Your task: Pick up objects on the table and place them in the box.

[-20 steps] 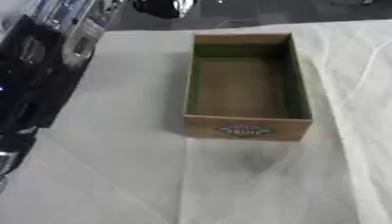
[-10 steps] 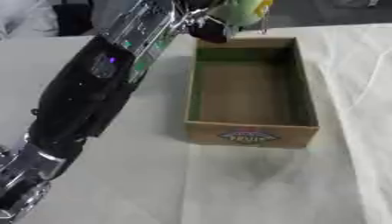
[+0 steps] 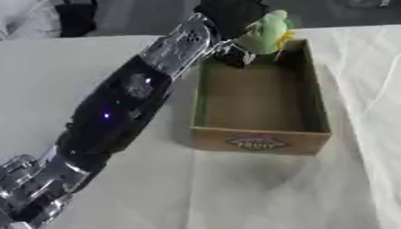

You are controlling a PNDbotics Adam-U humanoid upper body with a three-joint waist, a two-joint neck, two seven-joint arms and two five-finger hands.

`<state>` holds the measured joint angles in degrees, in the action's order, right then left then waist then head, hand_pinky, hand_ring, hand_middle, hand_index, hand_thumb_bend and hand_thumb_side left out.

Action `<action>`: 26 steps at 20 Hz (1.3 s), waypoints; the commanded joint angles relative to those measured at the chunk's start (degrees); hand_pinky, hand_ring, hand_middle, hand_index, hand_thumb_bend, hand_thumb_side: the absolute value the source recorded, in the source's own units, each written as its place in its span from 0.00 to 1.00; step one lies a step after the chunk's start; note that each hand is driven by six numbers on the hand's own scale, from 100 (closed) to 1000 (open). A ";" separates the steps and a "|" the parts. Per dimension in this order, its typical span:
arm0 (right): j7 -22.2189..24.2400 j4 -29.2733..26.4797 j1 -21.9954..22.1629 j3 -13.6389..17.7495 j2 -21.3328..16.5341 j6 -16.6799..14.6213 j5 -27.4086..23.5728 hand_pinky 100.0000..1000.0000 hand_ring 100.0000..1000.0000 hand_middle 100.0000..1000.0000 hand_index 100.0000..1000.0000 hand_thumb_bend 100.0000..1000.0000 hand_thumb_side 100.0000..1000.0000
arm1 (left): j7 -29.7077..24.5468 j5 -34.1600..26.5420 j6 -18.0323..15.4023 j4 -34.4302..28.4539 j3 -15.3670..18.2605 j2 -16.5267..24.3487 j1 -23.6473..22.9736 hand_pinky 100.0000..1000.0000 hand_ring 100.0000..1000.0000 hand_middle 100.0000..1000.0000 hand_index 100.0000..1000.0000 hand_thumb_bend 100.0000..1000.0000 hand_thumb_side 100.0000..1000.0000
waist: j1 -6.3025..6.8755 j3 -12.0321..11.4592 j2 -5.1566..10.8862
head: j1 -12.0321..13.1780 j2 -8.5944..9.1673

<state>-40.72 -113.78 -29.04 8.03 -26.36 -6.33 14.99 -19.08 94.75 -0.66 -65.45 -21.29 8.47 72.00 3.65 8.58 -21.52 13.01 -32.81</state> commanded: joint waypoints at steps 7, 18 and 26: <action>-0.35 -0.81 -0.75 0.20 -0.50 -0.02 -0.34 0.75 0.79 0.63 0.67 0.00 1.00 | 0.25 7.71 -3.35 2.37 1.64 -2.34 -0.47 0.24 0.48 0.36 0.44 0.00 0.43 | -0.63 0.11 0.88 | -0.08 0.65; -0.76 -0.81 -0.66 0.28 -0.30 0.16 -0.31 0.75 0.79 0.63 0.67 0.00 1.00 | -4.79 7.45 -7.78 6.47 2.42 -3.97 -2.09 0.34 0.57 0.51 0.55 0.00 0.49 | -0.56 0.29 0.71 | -0.30 -0.35; -0.81 -0.81 -0.73 0.31 -0.35 0.10 -0.29 0.75 0.79 0.63 0.67 0.00 1.00 | -6.35 7.68 -7.87 5.99 2.29 -4.08 -2.77 0.40 0.66 0.59 0.68 0.00 0.65 | -0.42 0.35 0.73 | -0.06 -0.94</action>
<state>-41.30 -113.78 -29.19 8.03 -25.92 -6.13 14.96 -25.19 101.97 -8.56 -58.45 -19.46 4.43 68.18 3.59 8.80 -21.92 12.87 -33.45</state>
